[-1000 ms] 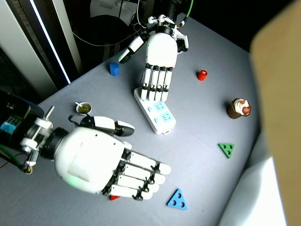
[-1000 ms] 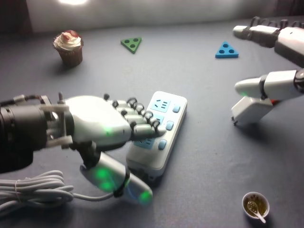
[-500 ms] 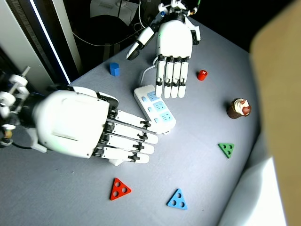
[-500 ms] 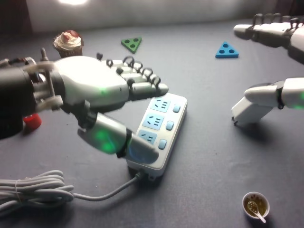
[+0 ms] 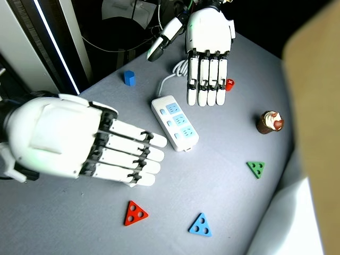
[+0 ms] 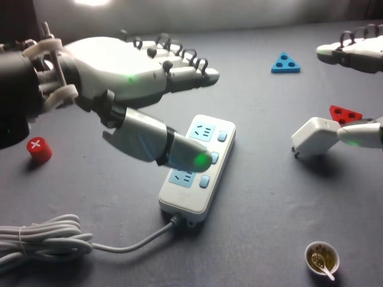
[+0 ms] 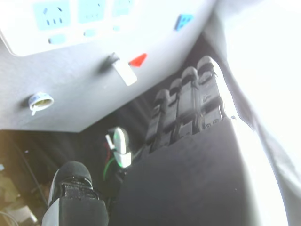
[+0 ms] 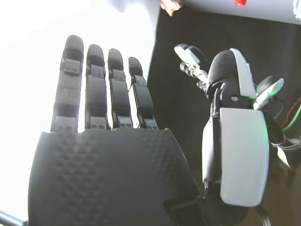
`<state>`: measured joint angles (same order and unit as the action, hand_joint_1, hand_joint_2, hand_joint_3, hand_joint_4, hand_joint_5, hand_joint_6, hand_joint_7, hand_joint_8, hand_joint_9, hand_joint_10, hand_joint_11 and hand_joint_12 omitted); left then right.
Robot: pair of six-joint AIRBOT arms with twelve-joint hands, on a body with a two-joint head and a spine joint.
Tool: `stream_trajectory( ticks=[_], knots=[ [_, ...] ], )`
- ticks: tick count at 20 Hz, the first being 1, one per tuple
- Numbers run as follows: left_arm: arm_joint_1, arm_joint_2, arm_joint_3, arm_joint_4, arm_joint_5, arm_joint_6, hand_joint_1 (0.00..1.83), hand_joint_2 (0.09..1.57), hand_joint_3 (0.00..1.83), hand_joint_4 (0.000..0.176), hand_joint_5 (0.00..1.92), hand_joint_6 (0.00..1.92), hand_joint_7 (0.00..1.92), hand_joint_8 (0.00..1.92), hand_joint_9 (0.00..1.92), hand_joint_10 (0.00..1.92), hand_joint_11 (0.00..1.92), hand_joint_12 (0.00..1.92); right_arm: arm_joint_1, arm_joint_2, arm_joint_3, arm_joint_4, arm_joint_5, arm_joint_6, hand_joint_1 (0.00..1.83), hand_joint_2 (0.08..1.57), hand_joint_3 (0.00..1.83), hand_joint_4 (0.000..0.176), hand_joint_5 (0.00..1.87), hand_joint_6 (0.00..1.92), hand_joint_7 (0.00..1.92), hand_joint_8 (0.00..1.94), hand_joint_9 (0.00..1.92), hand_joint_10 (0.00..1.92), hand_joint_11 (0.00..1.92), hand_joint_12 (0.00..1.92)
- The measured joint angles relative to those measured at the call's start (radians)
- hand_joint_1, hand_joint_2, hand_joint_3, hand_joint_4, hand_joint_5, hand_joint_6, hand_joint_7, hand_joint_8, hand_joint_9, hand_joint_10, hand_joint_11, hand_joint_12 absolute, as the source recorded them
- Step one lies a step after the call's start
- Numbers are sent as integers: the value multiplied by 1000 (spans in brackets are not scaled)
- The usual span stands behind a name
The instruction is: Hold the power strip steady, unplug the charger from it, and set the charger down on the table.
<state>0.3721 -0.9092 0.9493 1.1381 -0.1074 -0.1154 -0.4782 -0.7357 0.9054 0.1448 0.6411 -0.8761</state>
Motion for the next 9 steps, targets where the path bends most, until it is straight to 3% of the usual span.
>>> stream_trajectory(
  ticks=[9],
  knots=[
    [-8, 0, -3, 3, -8, -6, 0, 961, 0, 0, 0, 0, 9, 4, 4, 2, 9, 4, -31, -8, -5, -27, -10, -12, 586, 1099, 3, 0, 202, 1, 274, 2, 283, 2, 349, 15]
  ],
)
